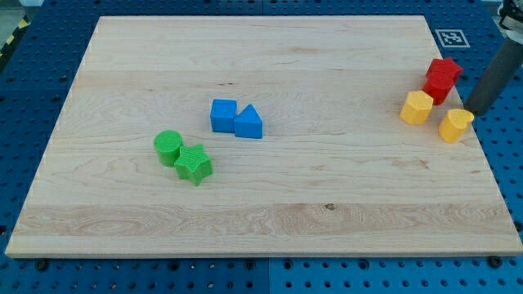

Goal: Push the yellow heart into the bottom side of the yellow hexagon

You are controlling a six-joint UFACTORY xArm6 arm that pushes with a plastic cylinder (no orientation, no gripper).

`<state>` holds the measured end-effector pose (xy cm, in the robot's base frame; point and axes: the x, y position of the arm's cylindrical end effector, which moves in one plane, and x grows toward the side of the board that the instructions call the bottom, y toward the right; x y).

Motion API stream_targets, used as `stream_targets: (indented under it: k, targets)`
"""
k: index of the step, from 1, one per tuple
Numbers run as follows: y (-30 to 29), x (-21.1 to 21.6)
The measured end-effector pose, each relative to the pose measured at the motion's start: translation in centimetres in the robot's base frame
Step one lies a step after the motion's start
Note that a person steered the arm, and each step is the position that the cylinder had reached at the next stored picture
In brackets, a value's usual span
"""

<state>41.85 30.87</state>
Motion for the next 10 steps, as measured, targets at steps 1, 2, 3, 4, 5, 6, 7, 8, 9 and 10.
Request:
stream_targets:
  k: [1,2,3,4,5,6,7,8,9,10]
  targets:
    - [0.0,0.0]
    - [0.6,0.0]
    - [1.7,0.0]
    - [2.9,0.5]
    - [3.6,1.5]
    - [3.7,1.5]
    - [3.7,1.5]
    - [3.6,2.0]
    - [3.5,3.4]
    - [3.3,3.4]
